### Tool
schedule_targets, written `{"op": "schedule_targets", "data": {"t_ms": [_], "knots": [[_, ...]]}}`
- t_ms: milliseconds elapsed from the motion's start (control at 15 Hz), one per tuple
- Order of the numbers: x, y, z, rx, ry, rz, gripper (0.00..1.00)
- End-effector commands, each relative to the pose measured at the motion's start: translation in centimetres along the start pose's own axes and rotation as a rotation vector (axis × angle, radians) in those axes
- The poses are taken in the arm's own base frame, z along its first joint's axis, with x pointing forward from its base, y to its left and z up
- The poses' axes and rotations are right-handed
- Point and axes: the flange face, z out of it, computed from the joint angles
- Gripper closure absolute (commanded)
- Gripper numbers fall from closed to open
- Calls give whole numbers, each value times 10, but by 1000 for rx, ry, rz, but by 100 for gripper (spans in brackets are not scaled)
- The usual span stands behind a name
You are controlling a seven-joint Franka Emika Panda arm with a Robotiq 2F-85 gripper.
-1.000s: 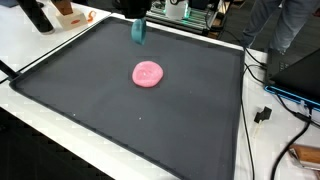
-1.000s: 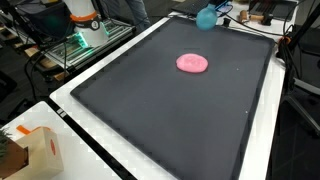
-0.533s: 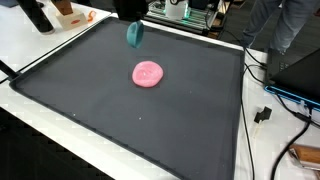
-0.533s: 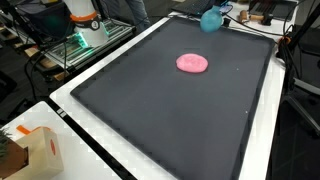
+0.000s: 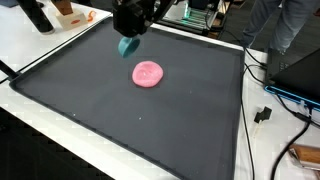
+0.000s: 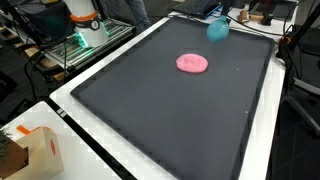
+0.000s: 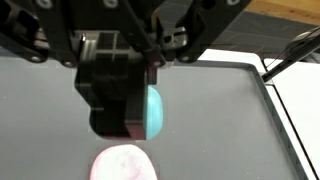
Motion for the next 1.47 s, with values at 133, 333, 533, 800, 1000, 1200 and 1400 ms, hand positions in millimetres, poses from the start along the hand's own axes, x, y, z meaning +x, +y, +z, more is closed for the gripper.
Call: {"op": "schedule_targets", "data": {"t_ms": [133,333,533,800,1000,1200,1400], "knots": [[-6,-16,32,-259,46,153,75],[-15,-19,47,-390,-15,208,75],[-24,-21,55,-453,-121,198,75],[-26,-24,63,-472,-189,184,75],[-25,-30,71,-467,-193,181,75],[-25,-36,82,-470,-205,186,75],[-27,-38,97,-495,-229,200,75]]}}
